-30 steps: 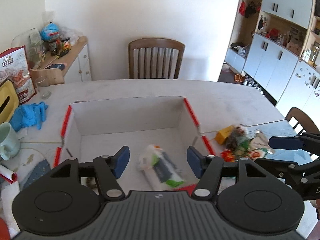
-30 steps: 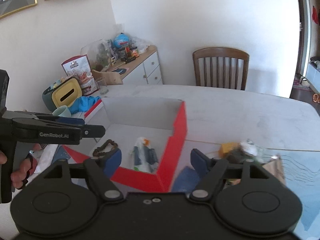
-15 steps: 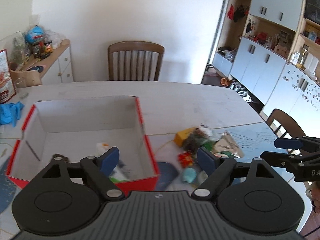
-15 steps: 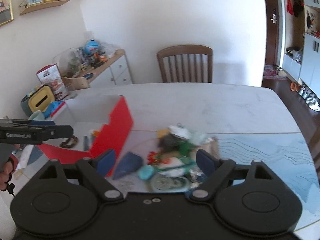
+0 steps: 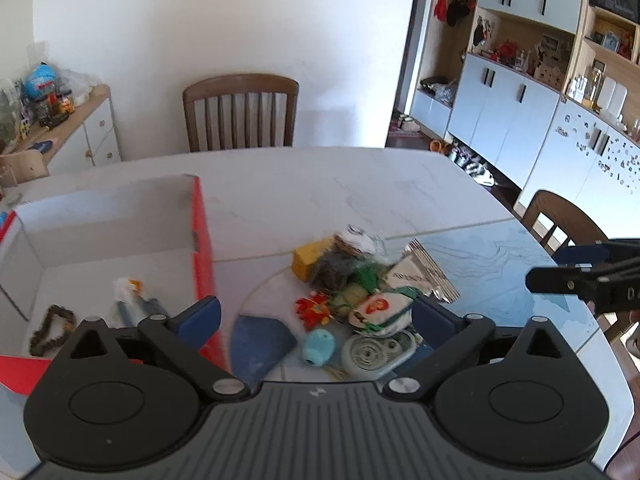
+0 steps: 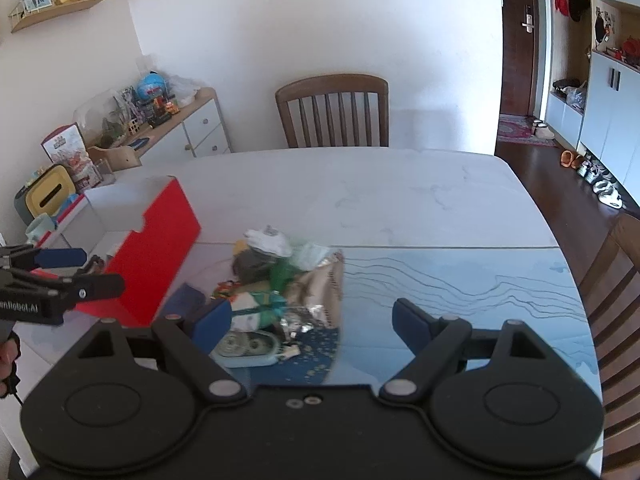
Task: Organize objects
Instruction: 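Move both tools back to the pile of items on the table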
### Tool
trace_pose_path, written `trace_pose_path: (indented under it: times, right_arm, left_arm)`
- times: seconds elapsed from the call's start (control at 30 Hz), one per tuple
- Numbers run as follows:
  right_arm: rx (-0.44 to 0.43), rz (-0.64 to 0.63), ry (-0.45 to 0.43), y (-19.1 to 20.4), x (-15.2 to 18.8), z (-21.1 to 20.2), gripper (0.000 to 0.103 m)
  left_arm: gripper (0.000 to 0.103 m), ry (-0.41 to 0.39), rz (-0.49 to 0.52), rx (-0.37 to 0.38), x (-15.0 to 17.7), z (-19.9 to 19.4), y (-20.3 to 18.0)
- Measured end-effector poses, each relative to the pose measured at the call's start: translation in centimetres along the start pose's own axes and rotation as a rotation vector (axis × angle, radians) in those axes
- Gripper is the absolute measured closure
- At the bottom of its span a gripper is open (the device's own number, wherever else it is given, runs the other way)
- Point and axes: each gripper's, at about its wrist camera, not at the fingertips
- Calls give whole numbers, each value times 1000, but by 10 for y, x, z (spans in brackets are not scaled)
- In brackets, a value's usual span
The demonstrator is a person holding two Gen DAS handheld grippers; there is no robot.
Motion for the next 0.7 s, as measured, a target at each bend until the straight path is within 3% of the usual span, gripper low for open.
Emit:
trace_pose_path:
  times: [0.33, 0.7]
  right_arm:
    - [19, 4, 67, -20, 1, 44, 17]
    - [0, -13, 119, -21, -9, 90, 17]
  left_arm:
    - [0, 59, 22, 57, 11, 48, -30]
    - [0, 60, 106, 36, 12, 89, -53]
Point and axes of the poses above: each gripper's, at about its wrist camera, not at the fingertips, and z roughly the way its jaws point, y to its left, x to its underside, and after that the axes turned 12 degrees about x, right-handed
